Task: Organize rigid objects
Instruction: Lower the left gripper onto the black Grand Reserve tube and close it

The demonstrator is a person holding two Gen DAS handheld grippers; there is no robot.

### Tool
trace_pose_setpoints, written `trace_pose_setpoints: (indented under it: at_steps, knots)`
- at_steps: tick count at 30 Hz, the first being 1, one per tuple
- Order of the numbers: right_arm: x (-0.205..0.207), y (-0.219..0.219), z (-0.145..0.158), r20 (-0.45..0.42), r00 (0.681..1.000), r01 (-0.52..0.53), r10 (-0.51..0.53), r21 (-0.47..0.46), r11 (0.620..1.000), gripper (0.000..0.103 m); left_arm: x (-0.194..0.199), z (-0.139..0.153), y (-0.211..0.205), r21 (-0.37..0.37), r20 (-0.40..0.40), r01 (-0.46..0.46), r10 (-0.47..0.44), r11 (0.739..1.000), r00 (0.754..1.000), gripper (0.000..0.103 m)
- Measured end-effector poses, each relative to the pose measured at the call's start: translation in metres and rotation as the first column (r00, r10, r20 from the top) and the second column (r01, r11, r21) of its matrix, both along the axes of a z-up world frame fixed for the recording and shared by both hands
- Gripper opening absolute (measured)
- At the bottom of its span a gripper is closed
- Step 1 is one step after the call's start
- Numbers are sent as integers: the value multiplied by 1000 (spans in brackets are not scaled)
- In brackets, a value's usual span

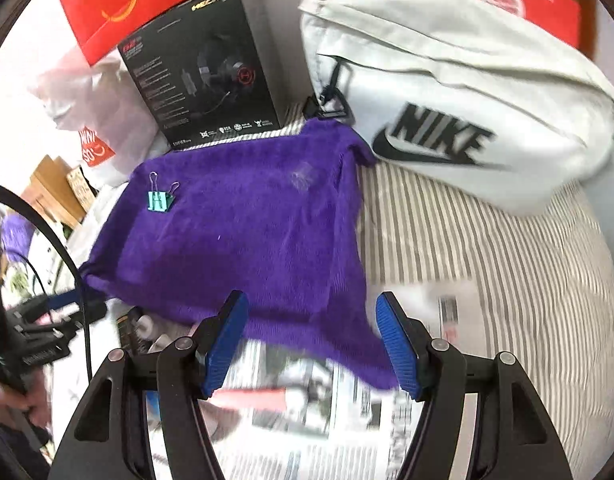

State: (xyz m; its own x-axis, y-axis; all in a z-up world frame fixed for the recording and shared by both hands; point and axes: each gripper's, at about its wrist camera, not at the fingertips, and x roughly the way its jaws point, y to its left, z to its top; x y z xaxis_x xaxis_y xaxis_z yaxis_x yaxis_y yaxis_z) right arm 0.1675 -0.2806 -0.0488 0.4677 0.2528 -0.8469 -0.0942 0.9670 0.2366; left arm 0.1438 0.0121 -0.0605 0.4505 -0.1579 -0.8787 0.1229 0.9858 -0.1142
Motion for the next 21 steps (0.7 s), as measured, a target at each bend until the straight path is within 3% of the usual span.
trace_pose_setpoints:
  at_steps: [5, 13, 21]
  knots:
    - [-24, -7, 0, -50, 998, 33, -31, 33, 999, 66, -20, -18, -2, -26, -48, -15, 14, 1000, 999, 63]
    - [-45, 5, 15, -5, 999, -33, 33, -39, 999, 66, -20, -36, -7, -5, -65, -39, 39, 999, 997, 65]
    - [-52, 17, 12, -3, 997, -72, 72, -38, 997, 66, -23, -40, -21, 91, -57, -3, 8, 996, 998, 68]
